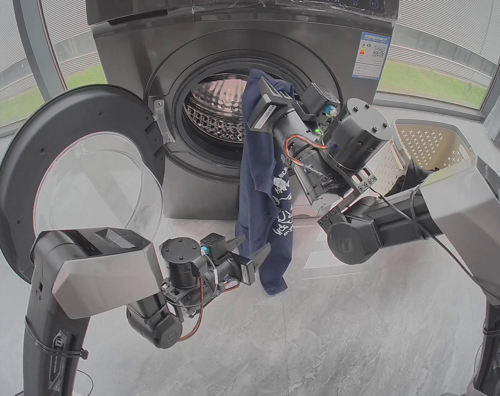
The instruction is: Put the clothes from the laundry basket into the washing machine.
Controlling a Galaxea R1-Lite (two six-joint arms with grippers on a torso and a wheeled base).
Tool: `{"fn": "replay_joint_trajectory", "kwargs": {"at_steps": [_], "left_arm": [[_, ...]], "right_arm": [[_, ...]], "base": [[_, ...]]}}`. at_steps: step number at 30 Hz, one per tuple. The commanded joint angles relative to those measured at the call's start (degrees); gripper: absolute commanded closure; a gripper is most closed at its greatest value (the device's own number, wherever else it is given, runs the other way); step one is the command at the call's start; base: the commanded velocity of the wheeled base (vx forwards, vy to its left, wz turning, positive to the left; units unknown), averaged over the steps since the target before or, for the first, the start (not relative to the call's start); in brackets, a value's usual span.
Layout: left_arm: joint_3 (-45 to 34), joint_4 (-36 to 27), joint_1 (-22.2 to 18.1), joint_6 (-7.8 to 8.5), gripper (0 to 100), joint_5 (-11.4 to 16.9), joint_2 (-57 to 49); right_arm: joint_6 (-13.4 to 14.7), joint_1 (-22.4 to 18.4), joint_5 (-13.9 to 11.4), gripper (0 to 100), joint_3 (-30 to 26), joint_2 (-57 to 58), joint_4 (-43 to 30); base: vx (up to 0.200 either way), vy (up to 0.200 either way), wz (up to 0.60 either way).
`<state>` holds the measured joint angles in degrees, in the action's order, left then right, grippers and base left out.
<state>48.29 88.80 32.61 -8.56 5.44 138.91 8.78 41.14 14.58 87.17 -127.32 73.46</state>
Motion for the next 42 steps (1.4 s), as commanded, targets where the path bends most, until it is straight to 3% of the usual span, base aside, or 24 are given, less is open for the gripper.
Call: {"fn": "replay_joint_trajectory", "kwargs": {"at_steps": [1, 11, 16, 21, 25, 28, 42], "left_arm": [[3.4, -0.5, 1.1, -0.14, 0, 0.5, 2.8], [13.7, -1.4, 1.1, -0.23, 0, 1.9, 9.4], [21.6, -5.1, -0.2, -0.14, 0, 0.1, 13.1], [22.0, -6.5, -1.8, 0.38, 0, -3.0, 13.6], [22.0, -7.0, -3.4, 2.41, 0, -4.5, 13.6], [22.0, -7.4, -4.6, 3.37, 0, -4.6, 13.6], [23.3, -7.6, -6.9, 3.99, 0, -5.0, 13.9]], "right_arm": [[-0.1, 1.0, 0.0, 100, 3.3, -2.0, -0.5], [-0.3, 2.9, 0.1, 100, 4.3, -2.1, -0.4], [-0.2, 3.0, 0.1, 100, 4.0, -2.0, 0.2], [-0.2, 2.2, 0.1, 100, 3.9, -1.8, 0.4], [-0.2, 2.3, 0.1, 100, 3.9, -1.8, 0.5], [-0.1, 2.3, 0.1, 100, 3.8, -1.9, 0.6], [-0.1, 2.6, 0.1, 100, 3.7, -2.1, 1.1]], "base": [[0.000, 0.000, 0.00], [0.000, 0.000, 0.00], [0.000, 0.000, 0.00], [0.000, 0.000, 0.00], [0.000, 0.000, 0.00], [0.000, 0.000, 0.00], [0.000, 0.000, 0.00]]}}
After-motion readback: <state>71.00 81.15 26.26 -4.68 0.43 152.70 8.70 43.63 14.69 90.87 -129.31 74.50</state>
